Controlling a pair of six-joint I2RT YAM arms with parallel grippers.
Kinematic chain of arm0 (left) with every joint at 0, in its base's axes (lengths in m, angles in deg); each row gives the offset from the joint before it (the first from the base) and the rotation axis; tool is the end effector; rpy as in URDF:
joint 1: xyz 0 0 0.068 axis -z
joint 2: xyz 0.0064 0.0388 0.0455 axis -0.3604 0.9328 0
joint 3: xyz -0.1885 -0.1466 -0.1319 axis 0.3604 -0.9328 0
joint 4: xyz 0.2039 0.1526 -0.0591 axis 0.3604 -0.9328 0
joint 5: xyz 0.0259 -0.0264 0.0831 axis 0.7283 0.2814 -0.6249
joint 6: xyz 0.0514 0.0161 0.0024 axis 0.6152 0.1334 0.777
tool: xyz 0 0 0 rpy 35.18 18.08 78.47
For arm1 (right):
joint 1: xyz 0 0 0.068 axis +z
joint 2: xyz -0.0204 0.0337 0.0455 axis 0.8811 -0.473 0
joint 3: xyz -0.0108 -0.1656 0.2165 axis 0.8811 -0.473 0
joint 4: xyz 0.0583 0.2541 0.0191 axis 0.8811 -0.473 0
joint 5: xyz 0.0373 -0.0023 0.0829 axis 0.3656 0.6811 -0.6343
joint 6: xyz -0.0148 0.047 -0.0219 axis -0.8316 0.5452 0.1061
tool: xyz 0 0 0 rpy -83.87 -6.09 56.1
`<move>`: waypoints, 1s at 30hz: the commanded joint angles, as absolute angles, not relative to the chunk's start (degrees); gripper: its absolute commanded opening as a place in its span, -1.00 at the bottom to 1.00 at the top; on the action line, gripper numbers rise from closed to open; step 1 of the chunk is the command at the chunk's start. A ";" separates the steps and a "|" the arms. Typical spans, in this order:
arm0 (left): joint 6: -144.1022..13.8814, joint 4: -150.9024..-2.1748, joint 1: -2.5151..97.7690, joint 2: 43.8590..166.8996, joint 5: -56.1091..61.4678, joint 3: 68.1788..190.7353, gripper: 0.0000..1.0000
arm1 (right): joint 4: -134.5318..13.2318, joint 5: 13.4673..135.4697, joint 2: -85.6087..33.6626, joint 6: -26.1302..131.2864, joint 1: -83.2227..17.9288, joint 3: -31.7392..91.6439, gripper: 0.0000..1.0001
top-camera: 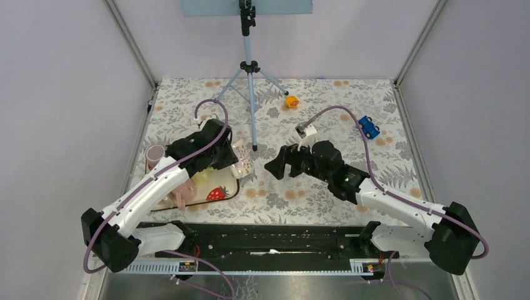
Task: Turn the mug right side up
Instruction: Turn over the cup on the tray.
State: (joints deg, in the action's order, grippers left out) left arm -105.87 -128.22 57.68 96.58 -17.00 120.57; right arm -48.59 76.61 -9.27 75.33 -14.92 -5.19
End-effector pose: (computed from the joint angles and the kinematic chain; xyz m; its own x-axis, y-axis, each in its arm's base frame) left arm 0.1880 -0.1307 0.3146 -0.7777 -0.3894 -0.4935 -0.2091 0.9006 -0.3810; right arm 0.1760 0.1927 0.2837 -0.5179 0.1657 -0.8392 -0.6147 0.6102 0.4998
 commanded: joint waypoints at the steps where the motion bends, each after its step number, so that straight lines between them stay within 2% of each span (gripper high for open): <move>1: -107.06 -121.09 56.58 96.31 -12.73 125.85 -1.00 | -45.04 80.09 -10.44 70.66 -10.58 -1.33 0.84; 12: -108.52 -119.99 54.78 98.28 -7.69 126.72 -1.00 | -49.74 97.94 -18.75 55.44 3.89 8.21 0.68; 30: -108.65 -119.69 54.59 98.29 -5.85 126.41 -1.00 | -42.74 99.28 -29.70 51.70 7.59 12.63 0.55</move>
